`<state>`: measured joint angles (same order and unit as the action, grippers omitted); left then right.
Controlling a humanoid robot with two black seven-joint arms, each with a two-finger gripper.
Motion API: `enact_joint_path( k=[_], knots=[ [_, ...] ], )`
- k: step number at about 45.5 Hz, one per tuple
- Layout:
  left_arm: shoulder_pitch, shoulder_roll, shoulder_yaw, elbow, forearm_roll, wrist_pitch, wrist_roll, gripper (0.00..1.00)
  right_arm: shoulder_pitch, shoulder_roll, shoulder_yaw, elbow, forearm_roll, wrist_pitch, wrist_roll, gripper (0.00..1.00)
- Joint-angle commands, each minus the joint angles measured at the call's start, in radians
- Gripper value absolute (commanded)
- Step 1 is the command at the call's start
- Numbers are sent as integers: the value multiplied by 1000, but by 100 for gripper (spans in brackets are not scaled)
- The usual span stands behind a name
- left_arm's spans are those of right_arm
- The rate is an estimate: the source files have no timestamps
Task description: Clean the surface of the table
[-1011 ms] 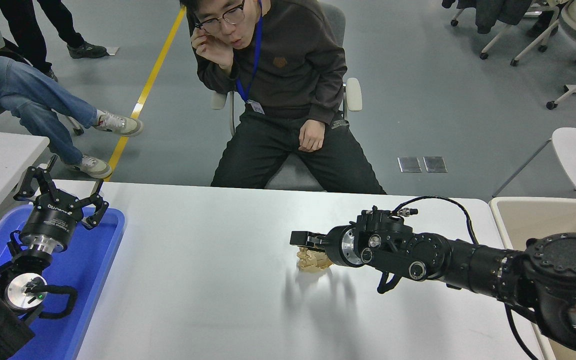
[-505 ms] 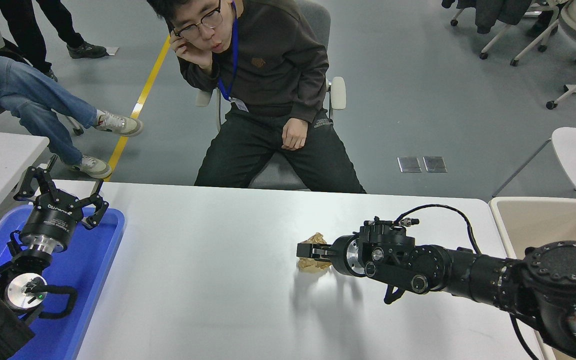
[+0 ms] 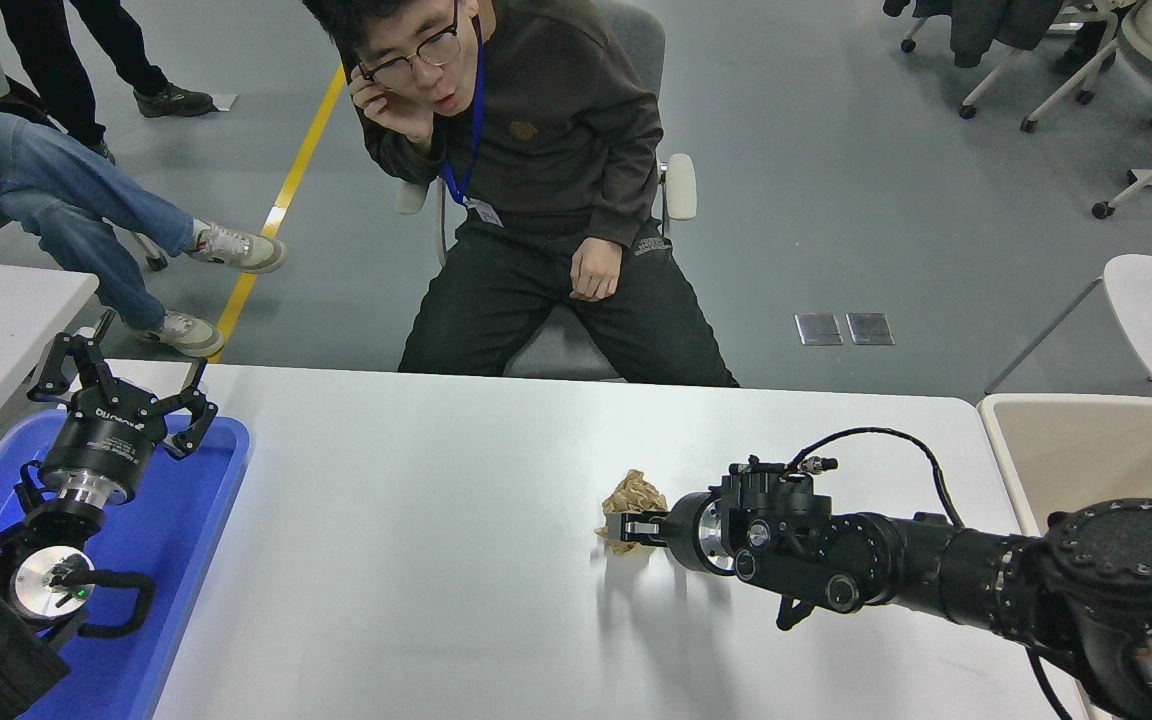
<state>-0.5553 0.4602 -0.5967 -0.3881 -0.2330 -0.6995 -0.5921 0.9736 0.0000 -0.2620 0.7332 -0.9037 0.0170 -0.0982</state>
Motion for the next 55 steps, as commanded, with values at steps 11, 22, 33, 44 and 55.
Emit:
enact_joint_path(
  k=[11, 22, 33, 44, 55],
  knots=[
    [0, 0, 0, 0, 0, 0, 0, 100, 5, 0, 10, 21, 11, 14, 0, 0],
    [0, 0, 0, 0, 0, 0, 0, 100, 91, 0, 27, 117, 57, 40, 0, 0],
    [0, 0, 0, 0, 0, 0, 0, 100, 166, -29, 29, 251, 86, 64, -5, 0],
    [0, 0, 0, 0, 0, 0, 0, 100, 223, -196, 59, 402, 127, 75, -5, 0],
    [0, 0, 0, 0, 0, 0, 0, 100, 266, -357, 87, 566, 135, 78, -5, 0]
  ],
)
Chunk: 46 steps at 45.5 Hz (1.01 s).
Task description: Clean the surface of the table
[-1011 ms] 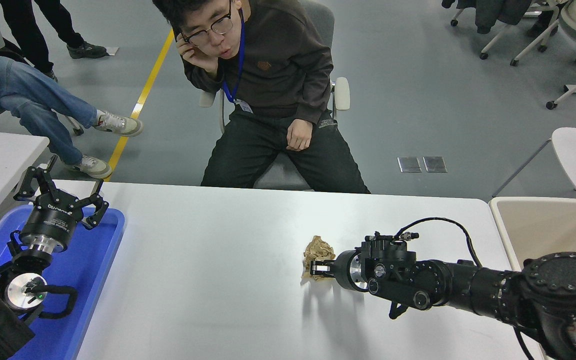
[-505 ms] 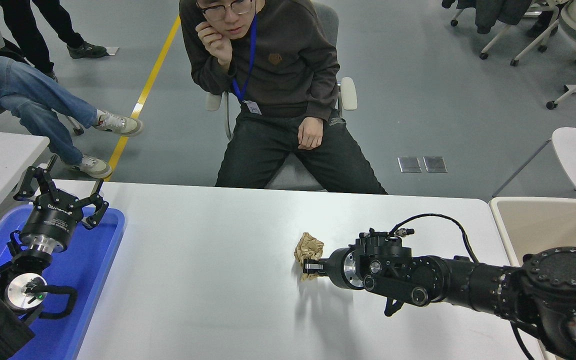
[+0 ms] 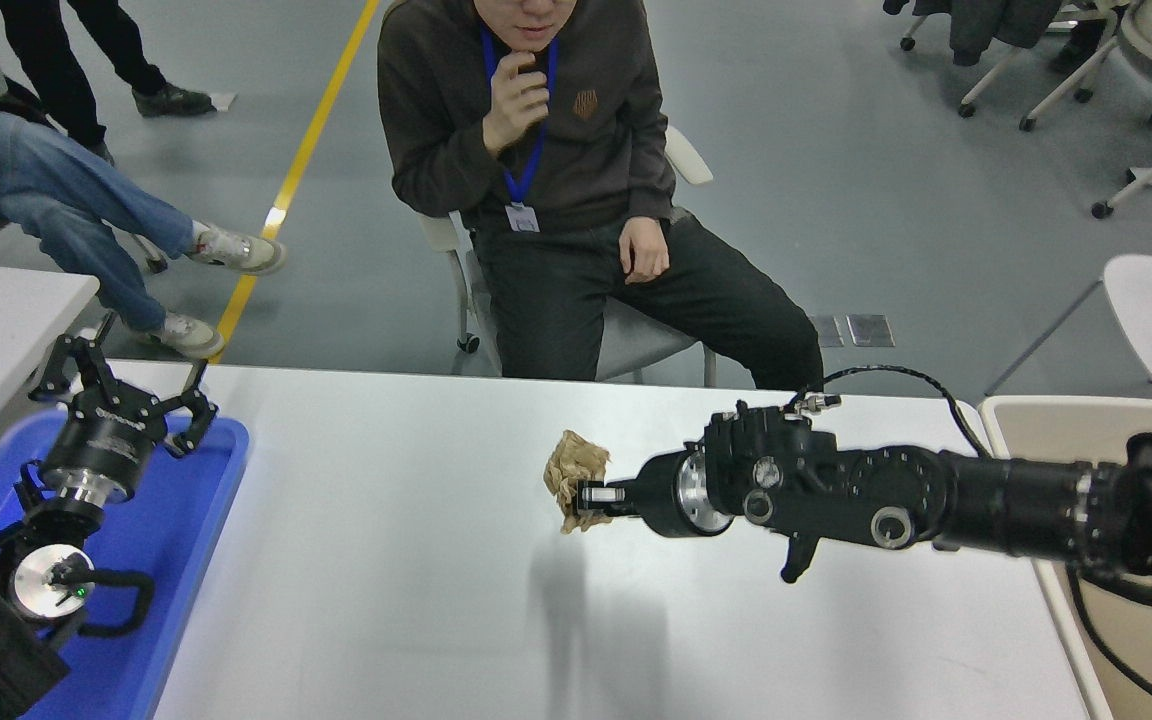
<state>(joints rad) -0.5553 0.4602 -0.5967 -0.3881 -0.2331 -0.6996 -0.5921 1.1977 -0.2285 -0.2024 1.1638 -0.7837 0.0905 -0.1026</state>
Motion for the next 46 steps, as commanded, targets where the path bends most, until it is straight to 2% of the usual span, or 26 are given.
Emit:
enact_joint_path(
  k=[1, 15, 27, 46],
  knots=[
    [0, 0, 0, 0, 0, 0, 0, 100, 45, -141, 29, 146, 15, 5, 0, 0],
    [0, 0, 0, 0, 0, 0, 0, 100, 141, -334, 31, 338, 40, 25, 0, 0],
    [0, 0, 0, 0, 0, 0, 0, 100, 180, -477, 67, 375, 60, 44, 0, 0],
    [0, 0, 0, 0, 0, 0, 0, 100, 174, -735, 186, 402, 60, 187, 3, 0]
  ],
)
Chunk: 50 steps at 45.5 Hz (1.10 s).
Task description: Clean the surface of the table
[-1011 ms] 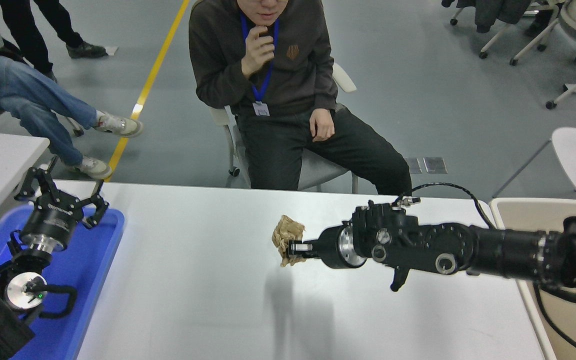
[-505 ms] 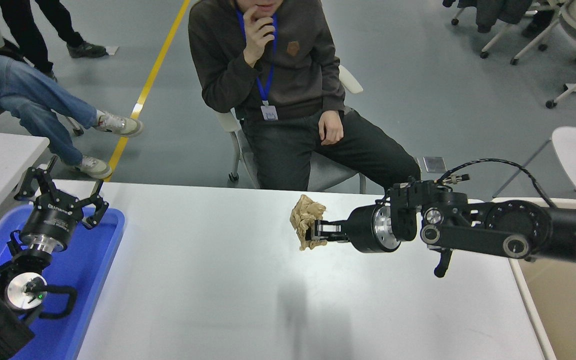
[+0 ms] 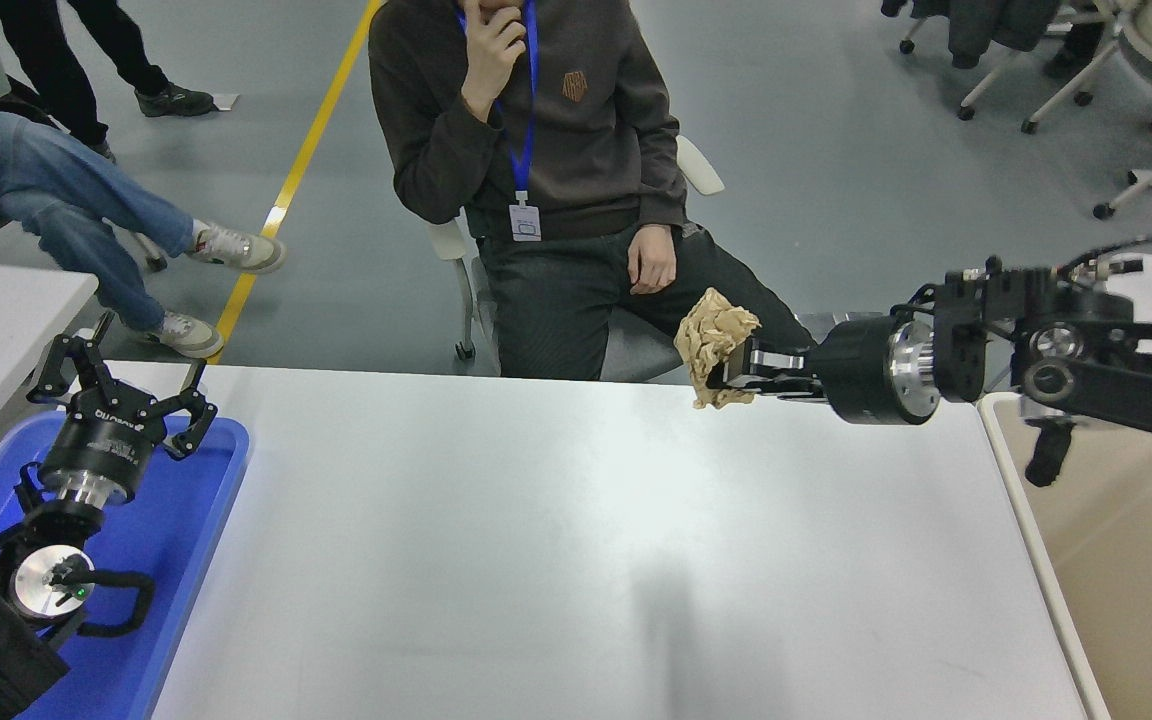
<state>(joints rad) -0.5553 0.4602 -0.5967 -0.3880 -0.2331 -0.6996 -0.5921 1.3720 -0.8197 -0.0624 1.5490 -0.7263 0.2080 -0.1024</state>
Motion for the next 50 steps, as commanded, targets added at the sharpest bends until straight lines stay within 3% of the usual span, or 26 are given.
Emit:
enact_joint_path(
  k=[1, 12, 33, 50],
  knots=[
    [0, 0, 0, 0, 0, 0, 0, 100, -4, -156, 46, 17, 2, 76, 4, 0],
    [0, 0, 0, 0, 0, 0, 0, 100, -50, -295, 46, 8, 1, 102, 33, 0],
    [0, 0, 0, 0, 0, 0, 0, 100, -136, -550, 24, -33, -4, 137, 262, 0],
    [0, 0, 0, 0, 0, 0, 0, 100, -269, -575, 16, -211, -56, 149, 412, 0]
  ],
)
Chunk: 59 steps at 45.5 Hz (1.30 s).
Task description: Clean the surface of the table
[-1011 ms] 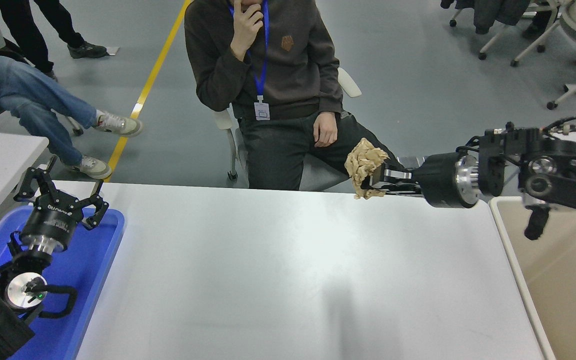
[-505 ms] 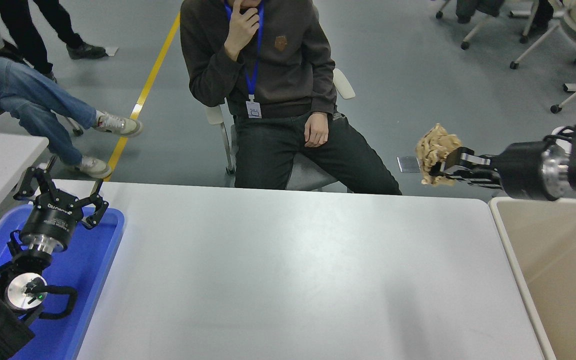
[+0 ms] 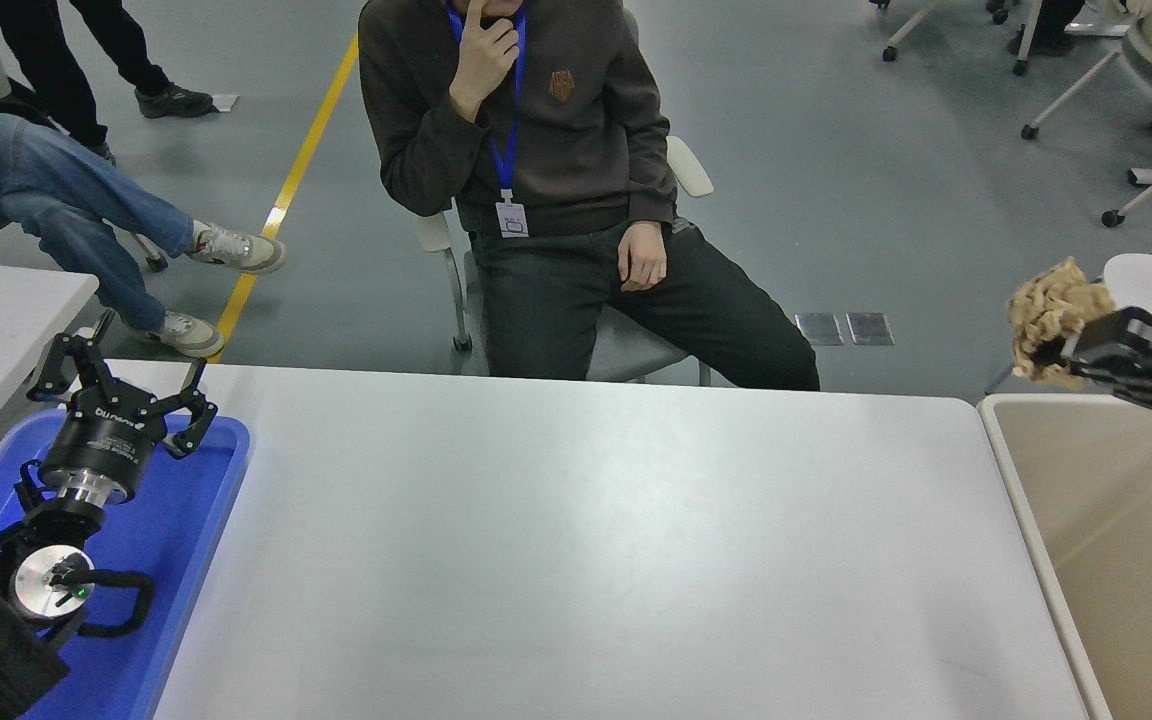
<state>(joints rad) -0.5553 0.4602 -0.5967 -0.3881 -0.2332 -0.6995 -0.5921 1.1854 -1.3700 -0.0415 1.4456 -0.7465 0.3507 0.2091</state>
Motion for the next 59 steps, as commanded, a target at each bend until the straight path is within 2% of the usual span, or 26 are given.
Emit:
enact_joint_path(
  k=[1, 27, 59],
  knots=[
    [0, 0, 0, 0, 0, 0, 0, 100, -93, -21, -5, -122, -42, 7, 110, 0],
    [0, 0, 0, 0, 0, 0, 0, 100, -331, 130, -5, -557, -62, 5, 306, 0],
    [0, 0, 0, 0, 0, 0, 0, 100, -495, 477, -6, -1079, -48, -4, 372, 0]
  ],
)
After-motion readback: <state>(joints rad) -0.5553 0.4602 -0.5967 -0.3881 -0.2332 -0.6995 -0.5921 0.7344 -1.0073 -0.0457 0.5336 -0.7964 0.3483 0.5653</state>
